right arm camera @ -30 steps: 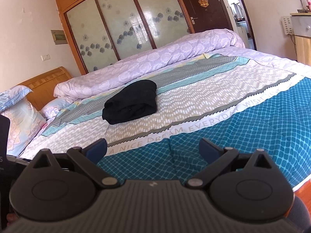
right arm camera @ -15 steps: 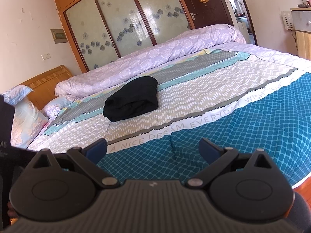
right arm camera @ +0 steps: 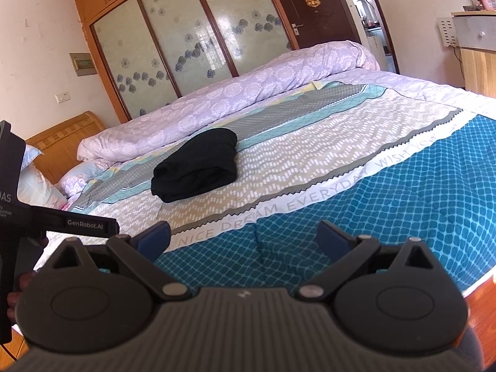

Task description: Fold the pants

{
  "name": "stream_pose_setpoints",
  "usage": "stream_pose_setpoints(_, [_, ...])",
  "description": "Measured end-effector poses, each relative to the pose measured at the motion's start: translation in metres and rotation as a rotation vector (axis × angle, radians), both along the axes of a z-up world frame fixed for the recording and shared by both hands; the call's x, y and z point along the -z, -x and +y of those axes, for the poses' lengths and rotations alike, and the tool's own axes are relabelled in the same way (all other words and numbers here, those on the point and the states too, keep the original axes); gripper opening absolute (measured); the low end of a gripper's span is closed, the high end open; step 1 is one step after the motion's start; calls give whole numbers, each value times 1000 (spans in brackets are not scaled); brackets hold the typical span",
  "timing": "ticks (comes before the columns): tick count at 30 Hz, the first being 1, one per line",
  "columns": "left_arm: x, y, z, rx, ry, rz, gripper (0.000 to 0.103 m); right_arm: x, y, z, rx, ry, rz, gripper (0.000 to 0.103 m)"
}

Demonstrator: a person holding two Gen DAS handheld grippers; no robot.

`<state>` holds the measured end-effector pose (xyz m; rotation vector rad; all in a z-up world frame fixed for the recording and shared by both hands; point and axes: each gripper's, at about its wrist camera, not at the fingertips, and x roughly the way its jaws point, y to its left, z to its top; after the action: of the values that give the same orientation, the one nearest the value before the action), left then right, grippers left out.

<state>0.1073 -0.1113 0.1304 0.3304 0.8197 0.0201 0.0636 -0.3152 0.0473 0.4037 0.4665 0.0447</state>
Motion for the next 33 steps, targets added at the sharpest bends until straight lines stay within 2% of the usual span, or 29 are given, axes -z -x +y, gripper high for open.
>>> stream_pose_setpoints(16, [10,-12,-2,14,14,38,103,-3,-8,1,17,15,1,101])
stream_pose_setpoints(33, [7,-13,15,-18,36,26,103,-9,-15,22,-31,58,-3,101])
